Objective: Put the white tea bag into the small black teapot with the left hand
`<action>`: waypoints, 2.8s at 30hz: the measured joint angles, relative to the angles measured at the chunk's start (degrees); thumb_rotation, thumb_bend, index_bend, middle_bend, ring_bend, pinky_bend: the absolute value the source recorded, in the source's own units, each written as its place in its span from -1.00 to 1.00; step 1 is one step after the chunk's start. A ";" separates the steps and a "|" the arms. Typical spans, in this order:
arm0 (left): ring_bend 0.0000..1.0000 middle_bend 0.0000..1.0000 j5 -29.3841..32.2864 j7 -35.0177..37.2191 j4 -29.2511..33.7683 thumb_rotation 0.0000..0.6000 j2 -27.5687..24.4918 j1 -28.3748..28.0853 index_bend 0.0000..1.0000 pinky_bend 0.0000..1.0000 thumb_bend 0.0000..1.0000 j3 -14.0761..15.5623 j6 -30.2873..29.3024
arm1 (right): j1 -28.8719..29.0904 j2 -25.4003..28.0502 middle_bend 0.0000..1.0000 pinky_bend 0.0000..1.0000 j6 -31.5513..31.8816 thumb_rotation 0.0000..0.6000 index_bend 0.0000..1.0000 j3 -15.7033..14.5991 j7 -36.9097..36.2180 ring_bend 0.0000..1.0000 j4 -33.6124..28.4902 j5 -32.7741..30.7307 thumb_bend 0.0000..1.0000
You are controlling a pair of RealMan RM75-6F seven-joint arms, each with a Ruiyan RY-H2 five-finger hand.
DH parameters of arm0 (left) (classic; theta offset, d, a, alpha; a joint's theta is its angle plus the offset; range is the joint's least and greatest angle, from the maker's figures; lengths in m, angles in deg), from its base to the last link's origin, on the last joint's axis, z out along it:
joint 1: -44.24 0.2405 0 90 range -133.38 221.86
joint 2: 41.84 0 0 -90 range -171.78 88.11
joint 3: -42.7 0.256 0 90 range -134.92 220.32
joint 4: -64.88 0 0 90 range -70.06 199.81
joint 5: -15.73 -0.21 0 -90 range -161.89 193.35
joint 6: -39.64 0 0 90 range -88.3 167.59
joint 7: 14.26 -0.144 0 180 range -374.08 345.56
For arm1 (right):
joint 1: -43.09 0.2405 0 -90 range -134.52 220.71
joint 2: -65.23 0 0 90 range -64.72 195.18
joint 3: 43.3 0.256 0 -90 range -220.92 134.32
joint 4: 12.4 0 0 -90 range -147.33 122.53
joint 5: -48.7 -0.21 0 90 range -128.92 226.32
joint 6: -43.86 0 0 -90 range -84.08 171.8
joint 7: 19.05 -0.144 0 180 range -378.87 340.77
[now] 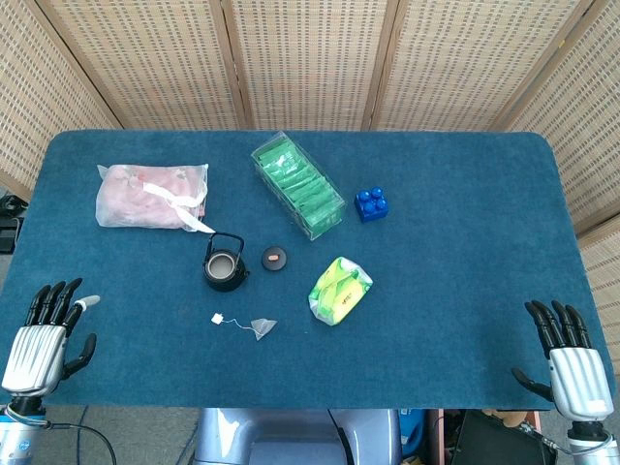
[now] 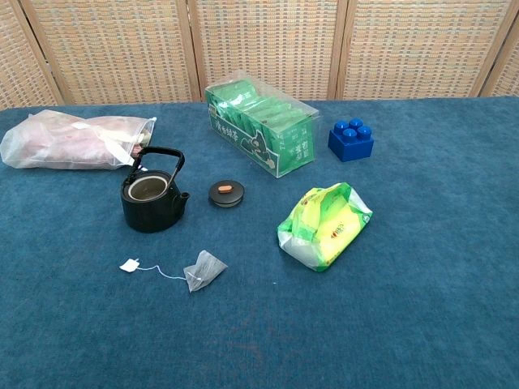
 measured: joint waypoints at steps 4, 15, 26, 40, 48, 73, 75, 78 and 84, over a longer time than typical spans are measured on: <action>-1.00 -0.87 0.00 -0.41 -0.09 1.00 0.24 -0.02 -0.50 -1.00 -0.06 -0.03 0.14 | 0.10 -0.02 -0.61 -0.80 -0.34 1.00 -0.77 0.05 -0.10 -0.93 0.14 -0.29 -0.83; -1.00 -0.87 0.35 -0.51 0.24 1.00 0.13 -0.32 -0.50 -1.00 -0.06 -0.24 0.72 | -0.12 -0.12 -0.61 -0.80 0.18 1.00 -0.77 0.13 -0.54 -0.93 0.51 -0.42 -0.83; -1.00 -0.84 0.35 -0.78 0.30 1.00 -0.08 -0.73 -0.49 -1.00 -0.06 -0.63 1.01 | -0.38 -0.12 -0.61 -0.80 0.34 1.00 -0.77 0.07 -0.64 -0.93 0.67 -0.59 -0.83; -0.83 -0.67 0.21 -2.04 0.16 1.00 -0.22 -3.50 -0.49 -0.93 -0.06 -0.57 5.67 | -0.58 -0.31 -0.61 -0.80 0.41 1.00 -0.77 0.19 -1.07 -0.93 1.21 -1.05 -0.83; -0.60 -0.47 -0.70 -3.19 -0.04 1.00 0.05 -6.50 -0.50 -0.50 -0.07 -0.50 9.67 | -0.40 -0.33 -0.61 -0.80 0.28 1.00 -0.77 0.33 -1.15 -0.93 1.30 -1.02 -0.83; -0.51 -0.32 2.59 -9.54 -1.69 1.00 7.39 -16.43 -0.20 -0.59 -0.14 -2.58 21.06 | -1.12 -0.19 -0.61 -0.80 0.78 1.00 -0.77 0.22 -1.74 -0.93 1.81 -1.50 -0.83; -0.41 -0.20 2.94 -9.79 -2.05 1.00 8.14 -16.75 -0.18 -0.36 -0.14 -2.61 21.25 | -1.20 -0.17 -0.61 -0.80 0.83 1.00 -0.77 0.23 -1.83 -0.93 1.87 -1.58 -0.83; -0.09 0.09 3.70 -9.74 -2.67 1.00 9.16 -17.40 -0.15 0.03 -0.14 -2.66 21.89 | -1.28 -0.15 -0.61 -0.80 0.89 1.00 -0.77 0.26 -2.01 -0.93 2.01 -1.68 -0.83; 0.28 0.44 5.50 -10.25 -3.78 1.00 10.44 -18.63 -0.15 0.32 -0.13 -2.78 23.44 | -1.22 -0.28 -0.61 -0.80 0.59 1.00 -0.77 0.29 -2.27 -0.93 2.28 -1.81 -0.83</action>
